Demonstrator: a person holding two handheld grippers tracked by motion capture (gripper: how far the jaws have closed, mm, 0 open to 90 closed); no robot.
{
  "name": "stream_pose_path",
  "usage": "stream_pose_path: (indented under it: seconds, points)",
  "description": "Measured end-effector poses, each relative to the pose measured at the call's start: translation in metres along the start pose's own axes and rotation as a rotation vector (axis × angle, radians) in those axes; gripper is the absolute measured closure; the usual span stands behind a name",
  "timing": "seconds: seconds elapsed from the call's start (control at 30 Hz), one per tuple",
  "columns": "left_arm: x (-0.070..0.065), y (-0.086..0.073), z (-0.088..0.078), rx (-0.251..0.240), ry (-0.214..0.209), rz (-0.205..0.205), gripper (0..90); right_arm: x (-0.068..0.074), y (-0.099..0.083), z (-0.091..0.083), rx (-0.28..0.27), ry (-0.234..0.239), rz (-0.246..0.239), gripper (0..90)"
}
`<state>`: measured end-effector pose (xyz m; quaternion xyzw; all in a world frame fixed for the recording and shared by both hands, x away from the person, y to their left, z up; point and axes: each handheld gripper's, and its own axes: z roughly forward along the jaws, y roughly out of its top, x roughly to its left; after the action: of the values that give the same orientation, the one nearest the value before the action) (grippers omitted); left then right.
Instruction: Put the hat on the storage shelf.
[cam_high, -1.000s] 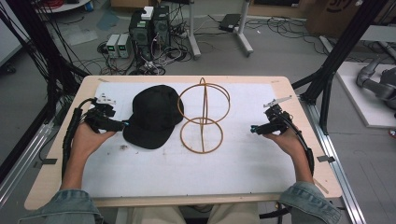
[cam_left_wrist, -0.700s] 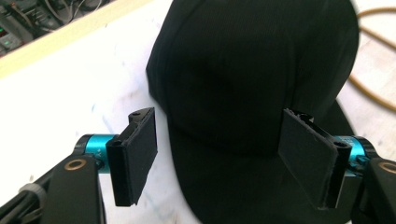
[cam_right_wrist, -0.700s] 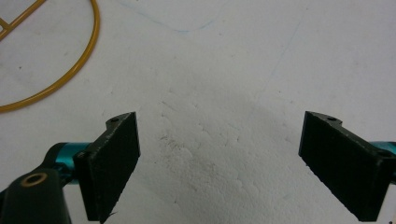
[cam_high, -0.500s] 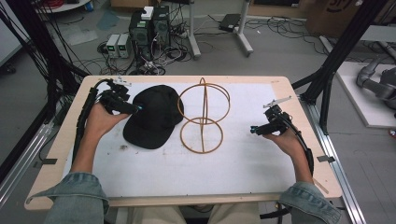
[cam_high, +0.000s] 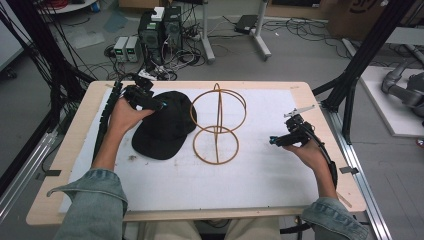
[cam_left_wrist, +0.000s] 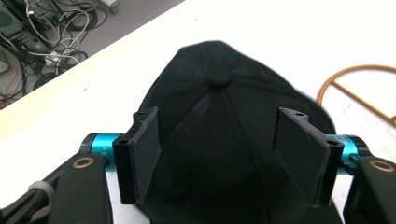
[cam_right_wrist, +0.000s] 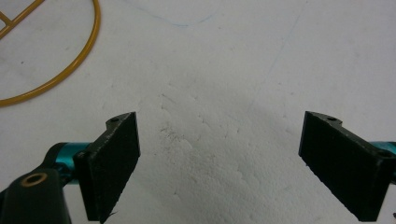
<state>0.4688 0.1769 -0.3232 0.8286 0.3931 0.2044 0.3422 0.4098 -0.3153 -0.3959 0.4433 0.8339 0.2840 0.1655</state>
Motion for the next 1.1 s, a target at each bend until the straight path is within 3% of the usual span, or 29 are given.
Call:
stream_pose_path:
  seconds: [0.23,0.33,0.5,0.6,0.9,1.1]
  points:
    - [0.0,0.019,0.012,0.005,-0.039,0.025,35.3,0.0,-0.002,-0.002,-0.008,0.012,0.004,12.2]
    - [0.0,0.027,0.018,-0.002,-0.088,0.04,34.9,0.001,-0.003,-0.002,-0.009,0.012,0.002,12.2]
    - [0.003,0.034,0.024,0.014,-0.12,0.072,34.6,0.001,-0.005,-0.002,-0.009,0.021,0.006,12.2]
    - [0.011,0.038,0.027,0.002,-0.183,0.08,34.7,0.0,-0.007,-0.003,0.0,0.019,0.005,12.2]
    - [0.019,0.046,0.042,0.016,-0.251,0.103,35.2,0.0,-0.018,-0.005,0.001,0.024,0.006,12.2]
    - [0.019,0.048,0.055,0.037,-0.27,0.111,35.8,0.0,-0.023,-0.008,-0.008,0.021,0.005,12.2]
